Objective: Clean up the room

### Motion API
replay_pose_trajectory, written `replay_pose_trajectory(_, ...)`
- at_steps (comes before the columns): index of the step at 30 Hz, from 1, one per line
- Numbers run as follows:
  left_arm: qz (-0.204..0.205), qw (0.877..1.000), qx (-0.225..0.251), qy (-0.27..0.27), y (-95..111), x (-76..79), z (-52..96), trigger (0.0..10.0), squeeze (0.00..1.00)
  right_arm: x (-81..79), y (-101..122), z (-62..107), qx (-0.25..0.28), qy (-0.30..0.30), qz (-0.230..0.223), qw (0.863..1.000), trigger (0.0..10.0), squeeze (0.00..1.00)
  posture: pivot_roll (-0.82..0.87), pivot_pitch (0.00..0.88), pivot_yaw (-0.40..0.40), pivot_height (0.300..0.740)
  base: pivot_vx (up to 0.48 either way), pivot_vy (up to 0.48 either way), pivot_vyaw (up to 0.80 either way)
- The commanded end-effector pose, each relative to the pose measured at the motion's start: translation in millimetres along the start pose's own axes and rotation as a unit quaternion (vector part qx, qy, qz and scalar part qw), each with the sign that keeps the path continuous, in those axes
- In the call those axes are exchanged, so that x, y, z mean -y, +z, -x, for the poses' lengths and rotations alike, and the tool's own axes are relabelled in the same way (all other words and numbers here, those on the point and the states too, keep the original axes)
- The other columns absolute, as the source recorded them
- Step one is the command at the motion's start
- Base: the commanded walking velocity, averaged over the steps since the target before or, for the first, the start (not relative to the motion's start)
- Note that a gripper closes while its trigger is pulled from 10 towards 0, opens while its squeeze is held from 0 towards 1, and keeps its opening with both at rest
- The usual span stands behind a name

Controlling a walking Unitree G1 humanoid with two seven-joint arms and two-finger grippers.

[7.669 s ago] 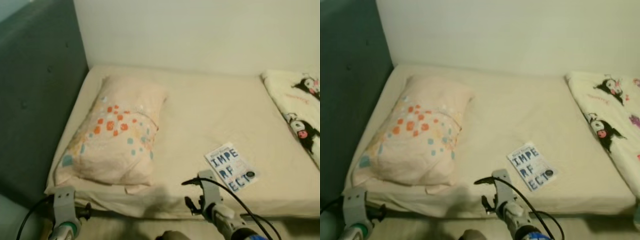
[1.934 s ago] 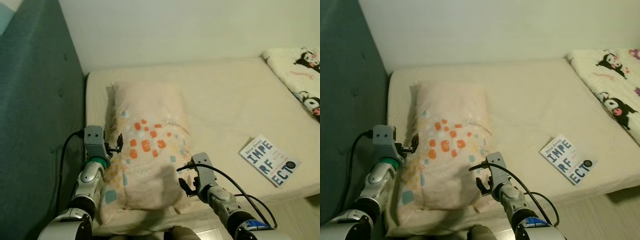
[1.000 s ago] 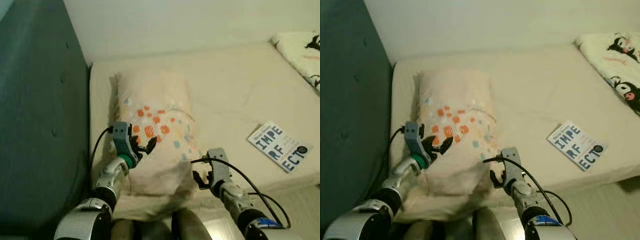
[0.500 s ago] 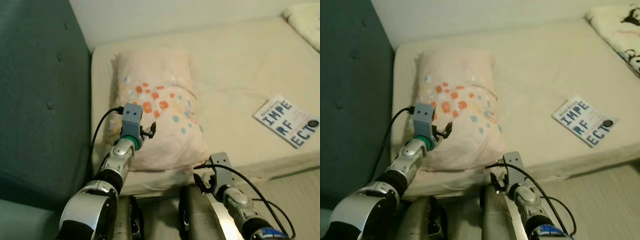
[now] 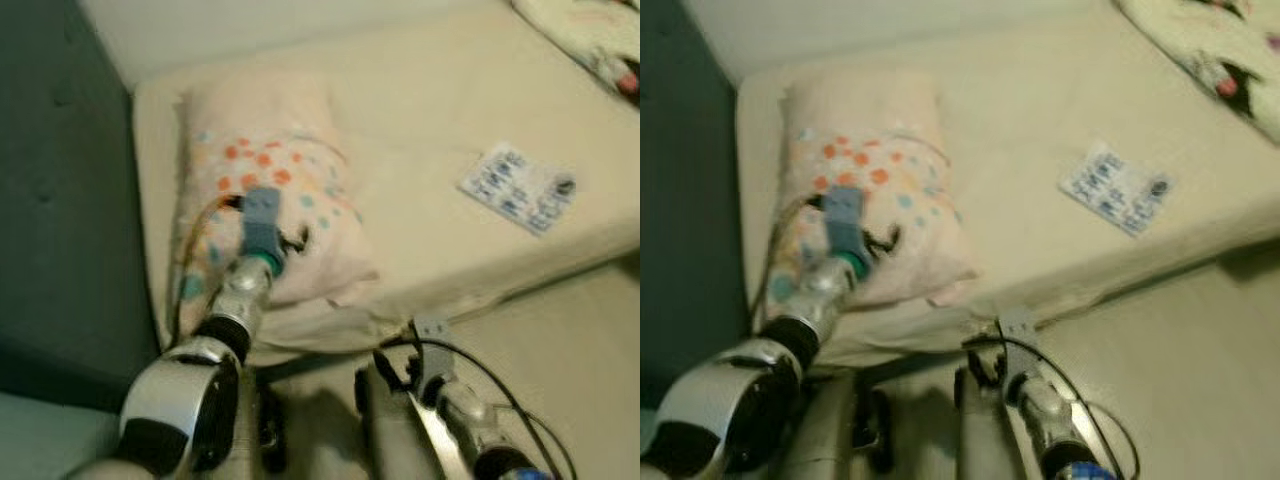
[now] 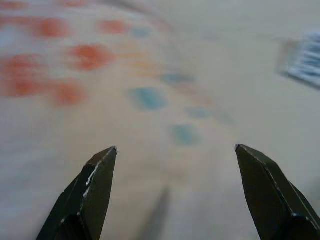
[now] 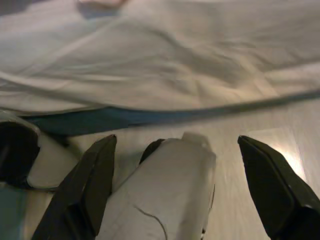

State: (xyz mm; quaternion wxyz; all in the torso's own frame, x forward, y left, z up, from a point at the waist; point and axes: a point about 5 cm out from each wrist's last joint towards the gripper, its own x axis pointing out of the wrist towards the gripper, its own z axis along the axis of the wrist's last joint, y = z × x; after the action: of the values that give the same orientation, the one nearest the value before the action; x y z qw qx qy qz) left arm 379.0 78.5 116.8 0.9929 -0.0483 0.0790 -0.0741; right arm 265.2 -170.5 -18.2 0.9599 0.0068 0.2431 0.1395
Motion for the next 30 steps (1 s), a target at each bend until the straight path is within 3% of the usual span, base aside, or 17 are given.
replay_pose_trajectory(1, -0.003, 1.0, 0.007, 0.009, 5.1, -6.8, -1.3, 10.0, 0.0, -2.6, -2.6, 2.4, 0.011, 0.013, -0.031, 0.999, 10.0, 0.0, -0.24, 0.278, 0.111, 0.65, 0.0, 0.0, 0.0)
replay_pose_trajectory(4, -0.008, 1.0, 0.016, 0.009, 9.9, -9.4, -2.2, 10.0, 0.0, -2.9, 3.4, 1.5, 0.033, 0.021, -0.054, 0.998, 10.0, 0.0, -0.23, 0.279, 0.11, 0.665, 0.0, 0.0, 0.0)
replay_pose_trajectory(19, -0.018, 1.0, 0.006, 0.008, 2.0, -8.0, 0.0, 10.0, 0.0, -8.6, 8.7, -3.3, 0.033, 0.023, -0.043, 0.998, 10.0, 0.0, -0.22, 0.265, 0.108, 0.665, 0.0, 0.0, 0.0)
replay_pose_trajectory(22, -0.016, 1.0, 0.007, 0.008, 2.6, -7.8, -0.2, 10.0, 0.0, -9.4, 11.0, -2.2, 0.046, 0.034, -0.044, 0.997, 10.0, 0.0, -0.22, 0.265, 0.108, 0.665, 0.0, 0.0, 0.77)
replay_pose_trajectory(26, 0.005, 1.0, 0.02, 0.015, 9.3, -9.2, -1.8, 10.0, 0.0, -12.6, 13.9, -0.3, 0.062, 0.058, -0.037, 0.996, 10.0, 0.0, -0.22, 0.263, 0.109, 0.665, 0.0, 0.0, 0.79)
replay_pose_trajectory(27, 0.042, 0.997, 0.052, 0.033, 25.4, -15.6, -4.7, 10.0, 0.0, -15.2, 15.3, -0.6, 0.065, 0.069, -0.039, 0.995, 10.0, 0.0, -0.23, 0.263, 0.107, 0.665, 0.0, 0.0, 0.79)
replay_pose_trajectory(30, 0.053, 0.996, 0.064, 0.042, 31.6, -18.8, -5.5, 10.0, 0.0, -15.9, 15.6, -0.7, 0.066, 0.071, -0.04, 0.995, 10.0, 0.0, -0.23, 0.263, 0.107, 0.665, 0.0, 0.0, 0.79)
